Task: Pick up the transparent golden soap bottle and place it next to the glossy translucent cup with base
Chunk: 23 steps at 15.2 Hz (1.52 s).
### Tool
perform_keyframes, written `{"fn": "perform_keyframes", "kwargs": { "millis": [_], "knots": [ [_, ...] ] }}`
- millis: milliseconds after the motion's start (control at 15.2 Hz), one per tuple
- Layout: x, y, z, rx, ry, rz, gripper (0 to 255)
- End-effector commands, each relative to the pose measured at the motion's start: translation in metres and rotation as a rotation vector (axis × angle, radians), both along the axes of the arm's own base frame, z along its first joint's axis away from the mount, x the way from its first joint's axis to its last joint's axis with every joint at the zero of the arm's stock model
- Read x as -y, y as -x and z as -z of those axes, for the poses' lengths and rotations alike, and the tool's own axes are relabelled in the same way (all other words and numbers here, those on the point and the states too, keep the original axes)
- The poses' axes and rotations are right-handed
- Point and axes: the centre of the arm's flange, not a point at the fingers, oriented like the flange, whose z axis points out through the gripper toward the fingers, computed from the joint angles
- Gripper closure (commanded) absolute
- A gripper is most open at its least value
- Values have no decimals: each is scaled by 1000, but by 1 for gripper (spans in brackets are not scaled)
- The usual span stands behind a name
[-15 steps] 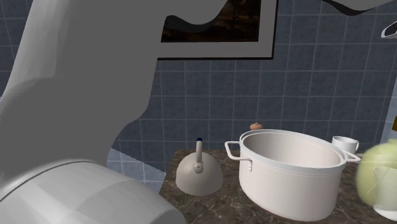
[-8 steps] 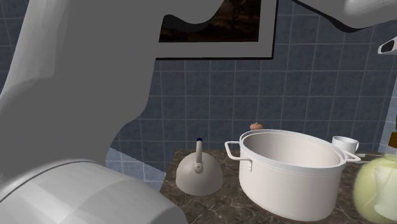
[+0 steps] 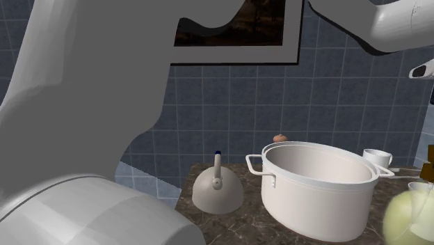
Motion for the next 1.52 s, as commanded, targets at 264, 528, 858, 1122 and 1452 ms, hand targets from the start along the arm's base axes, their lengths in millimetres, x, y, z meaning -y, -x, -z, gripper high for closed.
{"fn": "perform_keyframes", "kwargs": {
  "millis": [264,528,858,1122,1452],
  "knots": [
    [0,0,30,0,1,0,255],
    [0,0,30,0,1,0,255],
    [0,0,30,0,1,0,0],
    [0,0,30,0,1,0,0],
    [2,0,-20,0,1,0,0]
  ]
}}
